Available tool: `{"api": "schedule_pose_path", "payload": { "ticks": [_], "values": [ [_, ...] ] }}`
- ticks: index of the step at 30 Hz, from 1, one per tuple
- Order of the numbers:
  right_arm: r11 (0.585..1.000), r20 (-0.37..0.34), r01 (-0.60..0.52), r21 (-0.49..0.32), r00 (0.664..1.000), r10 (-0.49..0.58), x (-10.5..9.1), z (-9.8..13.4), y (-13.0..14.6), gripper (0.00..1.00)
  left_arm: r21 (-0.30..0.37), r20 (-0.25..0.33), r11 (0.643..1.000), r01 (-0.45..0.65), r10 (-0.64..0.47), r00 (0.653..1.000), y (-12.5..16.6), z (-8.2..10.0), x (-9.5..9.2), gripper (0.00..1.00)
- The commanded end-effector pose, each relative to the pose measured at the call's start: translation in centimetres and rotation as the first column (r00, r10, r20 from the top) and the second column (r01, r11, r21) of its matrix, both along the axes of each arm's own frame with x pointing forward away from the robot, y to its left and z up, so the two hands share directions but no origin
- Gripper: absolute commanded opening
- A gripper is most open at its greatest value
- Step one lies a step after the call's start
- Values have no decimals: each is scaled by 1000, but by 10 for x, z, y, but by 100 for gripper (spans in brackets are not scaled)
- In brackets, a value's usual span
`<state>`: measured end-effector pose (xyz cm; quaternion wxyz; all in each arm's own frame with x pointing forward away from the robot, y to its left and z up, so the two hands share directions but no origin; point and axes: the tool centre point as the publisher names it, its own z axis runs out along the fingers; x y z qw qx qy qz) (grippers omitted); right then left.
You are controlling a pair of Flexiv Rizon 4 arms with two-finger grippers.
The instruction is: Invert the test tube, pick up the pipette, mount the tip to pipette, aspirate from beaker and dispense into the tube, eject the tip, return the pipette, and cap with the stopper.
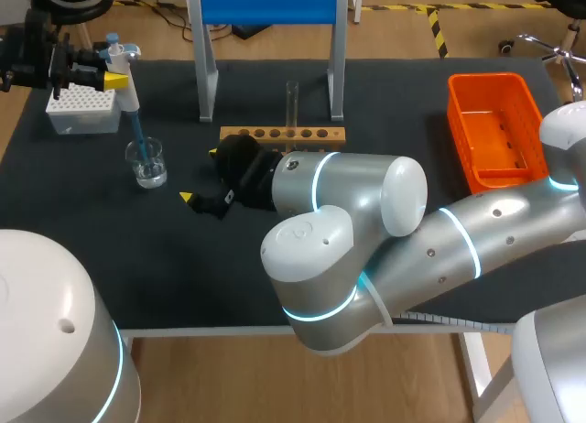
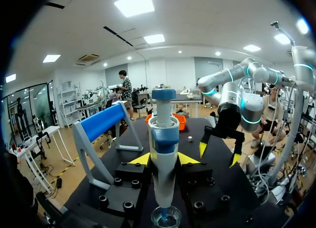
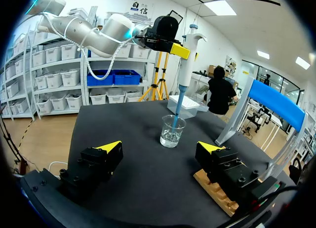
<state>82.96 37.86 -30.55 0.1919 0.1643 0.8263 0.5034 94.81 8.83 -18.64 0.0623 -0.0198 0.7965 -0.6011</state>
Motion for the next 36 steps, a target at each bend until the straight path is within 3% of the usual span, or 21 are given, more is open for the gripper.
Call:
{"api": "schedule_pose_path", "payload": {
  "ticks": [1, 36],
  "values": [
    [1000, 2, 3, 1, 1000, -3, -1, -1, 1, 100, -32, 15, 999, -9, 10, 1000, 6, -4, -3, 0],
    [1000, 2, 3, 1, 1000, -3, -1, -1, 1, 100, -8, -23, 1000, -19, 18, 1000, 4, -17, 4, 0]
  ]
}}
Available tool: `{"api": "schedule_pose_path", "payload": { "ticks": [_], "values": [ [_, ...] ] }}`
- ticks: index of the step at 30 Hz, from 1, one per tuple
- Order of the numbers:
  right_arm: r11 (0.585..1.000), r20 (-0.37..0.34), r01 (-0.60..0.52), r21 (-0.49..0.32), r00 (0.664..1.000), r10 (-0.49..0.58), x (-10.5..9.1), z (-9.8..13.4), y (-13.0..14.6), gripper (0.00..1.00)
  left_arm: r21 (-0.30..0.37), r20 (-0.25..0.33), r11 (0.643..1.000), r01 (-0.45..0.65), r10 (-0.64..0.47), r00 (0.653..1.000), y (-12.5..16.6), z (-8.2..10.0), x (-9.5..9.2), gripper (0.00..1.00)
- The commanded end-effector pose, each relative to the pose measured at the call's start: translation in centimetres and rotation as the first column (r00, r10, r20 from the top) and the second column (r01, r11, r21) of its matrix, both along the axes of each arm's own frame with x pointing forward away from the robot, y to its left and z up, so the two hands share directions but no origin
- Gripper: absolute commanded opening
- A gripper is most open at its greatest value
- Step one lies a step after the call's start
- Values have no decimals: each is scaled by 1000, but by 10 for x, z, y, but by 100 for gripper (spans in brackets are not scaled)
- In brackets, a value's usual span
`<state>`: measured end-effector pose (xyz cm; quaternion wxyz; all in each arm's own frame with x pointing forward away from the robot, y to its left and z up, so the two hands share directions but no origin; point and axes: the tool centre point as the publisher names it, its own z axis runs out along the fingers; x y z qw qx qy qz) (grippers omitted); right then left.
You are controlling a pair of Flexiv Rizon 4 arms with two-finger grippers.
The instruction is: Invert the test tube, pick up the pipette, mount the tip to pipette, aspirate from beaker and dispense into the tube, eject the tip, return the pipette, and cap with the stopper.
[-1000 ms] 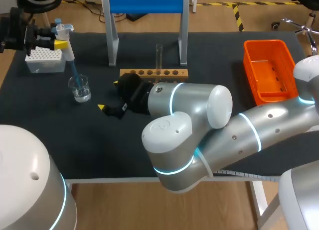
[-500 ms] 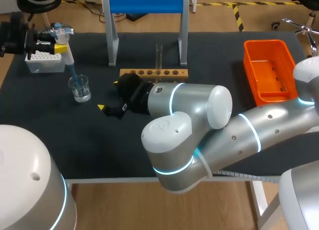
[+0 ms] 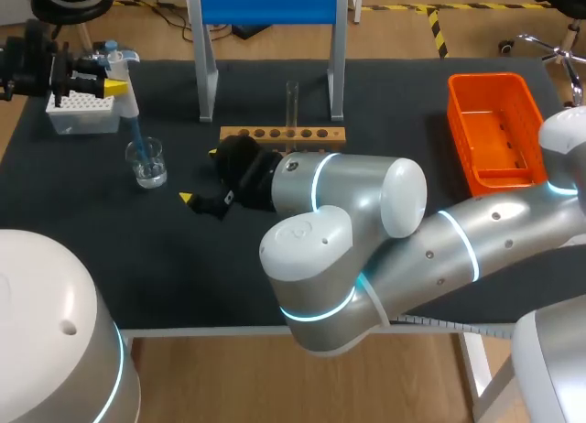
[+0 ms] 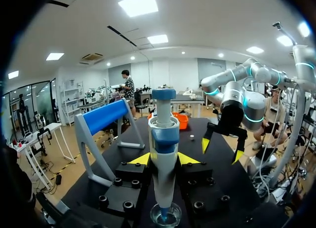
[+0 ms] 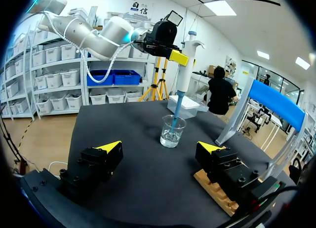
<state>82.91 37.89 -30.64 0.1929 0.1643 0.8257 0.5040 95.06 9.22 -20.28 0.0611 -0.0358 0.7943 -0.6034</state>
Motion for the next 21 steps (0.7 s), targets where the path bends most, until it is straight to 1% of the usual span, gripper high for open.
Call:
{"api": "schedule_pose_path", "payload": {
  "ticks": [1, 21],
  "values": [
    [1000, 0, 2, 0, 1000, -2, 0, 0, 0, 100, -1, -1, 1000, 5, -5, 1000, 0, -1, 2, 0],
    [1000, 0, 2, 0, 1000, -2, 0, 0, 0, 100, 0, -1, 1000, 4, -4, 1000, 0, -2, 0, 0]
  ]
}}
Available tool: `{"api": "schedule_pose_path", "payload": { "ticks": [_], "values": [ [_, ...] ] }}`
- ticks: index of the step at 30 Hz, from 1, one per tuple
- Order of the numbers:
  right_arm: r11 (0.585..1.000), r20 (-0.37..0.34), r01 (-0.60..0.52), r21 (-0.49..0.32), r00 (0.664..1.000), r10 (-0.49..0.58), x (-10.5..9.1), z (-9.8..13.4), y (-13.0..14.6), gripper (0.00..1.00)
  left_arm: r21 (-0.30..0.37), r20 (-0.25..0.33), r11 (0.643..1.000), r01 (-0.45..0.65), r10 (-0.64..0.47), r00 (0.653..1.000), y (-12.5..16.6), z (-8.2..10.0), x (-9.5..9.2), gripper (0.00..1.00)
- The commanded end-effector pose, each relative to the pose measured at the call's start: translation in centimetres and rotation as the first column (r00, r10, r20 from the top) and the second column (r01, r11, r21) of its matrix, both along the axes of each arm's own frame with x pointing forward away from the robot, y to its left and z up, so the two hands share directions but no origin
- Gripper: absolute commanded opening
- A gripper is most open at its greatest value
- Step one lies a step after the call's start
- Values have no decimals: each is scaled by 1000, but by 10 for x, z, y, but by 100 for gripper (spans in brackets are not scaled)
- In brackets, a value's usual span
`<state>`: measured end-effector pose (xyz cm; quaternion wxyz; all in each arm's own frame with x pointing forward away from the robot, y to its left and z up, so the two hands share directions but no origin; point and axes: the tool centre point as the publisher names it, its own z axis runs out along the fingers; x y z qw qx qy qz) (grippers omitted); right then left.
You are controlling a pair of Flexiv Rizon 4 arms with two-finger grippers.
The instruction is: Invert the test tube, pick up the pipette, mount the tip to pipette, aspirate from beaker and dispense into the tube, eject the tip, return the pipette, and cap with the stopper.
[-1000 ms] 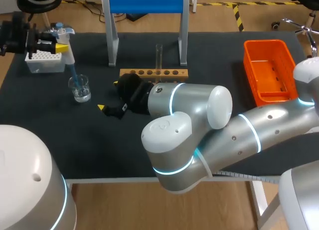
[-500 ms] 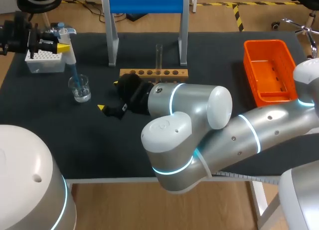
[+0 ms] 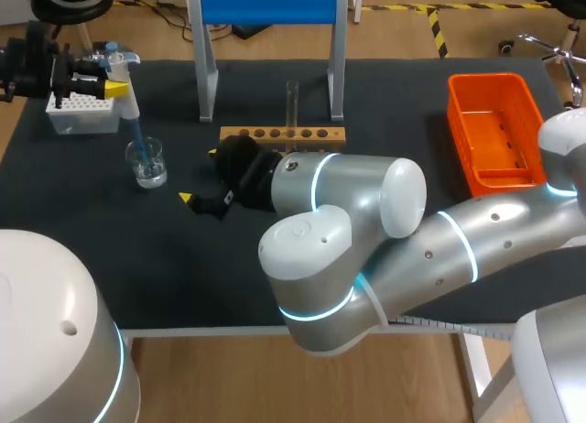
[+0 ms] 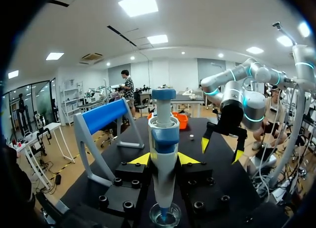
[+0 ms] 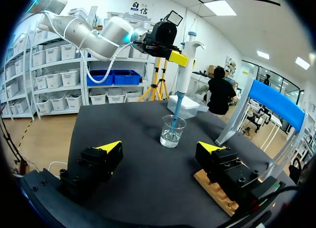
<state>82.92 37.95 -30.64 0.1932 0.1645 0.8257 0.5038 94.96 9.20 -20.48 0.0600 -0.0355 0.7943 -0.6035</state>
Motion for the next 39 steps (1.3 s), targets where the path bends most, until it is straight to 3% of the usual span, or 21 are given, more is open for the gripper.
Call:
{"api": "schedule_pose_path", "payload": {
  "ticks": [1, 10, 19, 27, 29, 39],
  "values": [
    [1000, 1, -1, 4, 1000, 1, -1, 2, -1, 100, 0, 0, 1000, 2, -2, 1000, 0, 0, 1, 0],
    [998, 20, -38, 50, 999, 37, -3, 32, -8, 100, 0, 0, 1000, 2, -2, 1000, 0, 0, 1, 0],
    [996, 48, -85, 40, 995, 83, -7, 54, -22, 100, 0, 0, 1000, 2, -2, 1000, 0, 0, 1, 0],
    [994, 89, -101, 46, 991, 96, -3, 79, -33, 100, 0, 0, 1000, 2, -2, 1000, 0, 0, 1, 0],
    [993, 129, -116, 23, 985, 112, -1, 83, -36, 100, 0, 0, 1000, 2, -2, 1000, 0, 0, 1, 0],
    [990, 84, -135, 40, 988, 131, 21, 109, -43, 100, 0, 0, 1000, 2, -2, 1000, 0, 0, 1, 0]
  ]
}}
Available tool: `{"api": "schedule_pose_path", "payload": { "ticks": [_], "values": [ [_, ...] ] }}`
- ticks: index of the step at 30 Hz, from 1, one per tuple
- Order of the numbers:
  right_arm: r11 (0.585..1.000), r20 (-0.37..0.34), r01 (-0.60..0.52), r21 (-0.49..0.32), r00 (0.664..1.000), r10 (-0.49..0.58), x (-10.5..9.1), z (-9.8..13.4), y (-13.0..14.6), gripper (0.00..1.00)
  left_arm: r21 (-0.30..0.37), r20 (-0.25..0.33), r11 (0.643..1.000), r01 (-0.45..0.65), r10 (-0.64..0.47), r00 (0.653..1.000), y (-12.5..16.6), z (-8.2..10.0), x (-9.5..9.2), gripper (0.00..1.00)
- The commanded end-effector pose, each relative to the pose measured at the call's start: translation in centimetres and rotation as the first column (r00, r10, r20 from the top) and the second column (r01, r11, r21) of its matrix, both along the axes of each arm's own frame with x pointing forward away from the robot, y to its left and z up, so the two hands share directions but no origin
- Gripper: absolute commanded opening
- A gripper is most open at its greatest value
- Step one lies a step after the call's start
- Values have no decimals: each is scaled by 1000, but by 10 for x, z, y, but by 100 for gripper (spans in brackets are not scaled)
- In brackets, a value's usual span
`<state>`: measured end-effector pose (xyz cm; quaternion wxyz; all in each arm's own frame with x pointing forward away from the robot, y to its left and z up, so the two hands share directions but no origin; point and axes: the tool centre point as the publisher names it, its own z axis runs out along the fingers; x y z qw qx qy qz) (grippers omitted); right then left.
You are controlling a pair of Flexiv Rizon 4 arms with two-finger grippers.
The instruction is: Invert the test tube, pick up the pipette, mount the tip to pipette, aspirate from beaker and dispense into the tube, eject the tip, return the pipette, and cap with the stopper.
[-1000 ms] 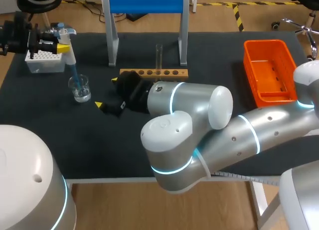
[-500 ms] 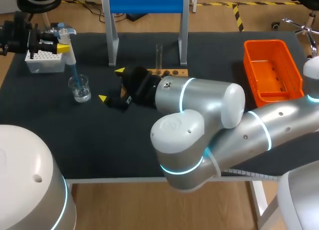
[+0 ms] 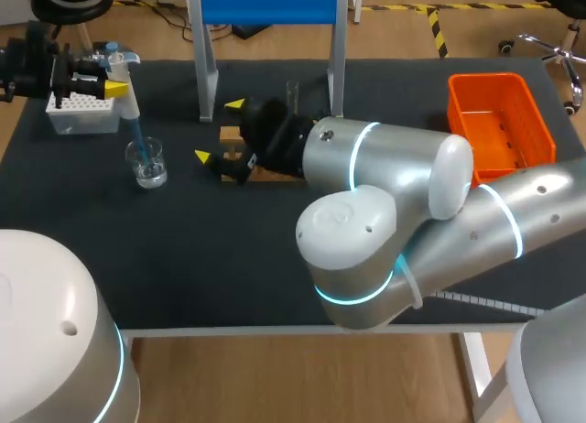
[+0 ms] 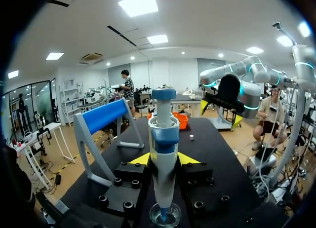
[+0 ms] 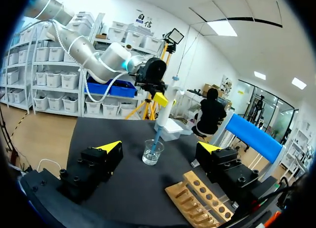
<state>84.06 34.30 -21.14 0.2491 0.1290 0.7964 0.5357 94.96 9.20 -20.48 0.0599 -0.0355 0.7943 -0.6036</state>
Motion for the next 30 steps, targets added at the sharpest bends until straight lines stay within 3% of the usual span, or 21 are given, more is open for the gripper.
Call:
{"api": "schedule_pose_path", "payload": {
  "ticks": [1, 5, 20, 30],
  "values": [
    [991, -76, -137, 1, 988, 136, 12, 18, -6, 100, 0, 0, 1000, 2, -2, 1000, 0, 0, 1, 0],
    [985, -129, -170, 30, 977, 172, 21, 33, -6, 100, 0, 0, 1000, 2, -2, 1000, 0, 0, 1, 0],
    [964, -144, -257, 68, 954, 264, 42, 67, 9, 100, 0, 0, 1000, 2, -2, 1000, 0, 0, 1, 0],
    [933, -209, -334, 133, 911, 355, 49, 86, 21, 100, 0, 0, 1000, 2, -2, 1000, 0, 0, 1, 0]
  ]
}}
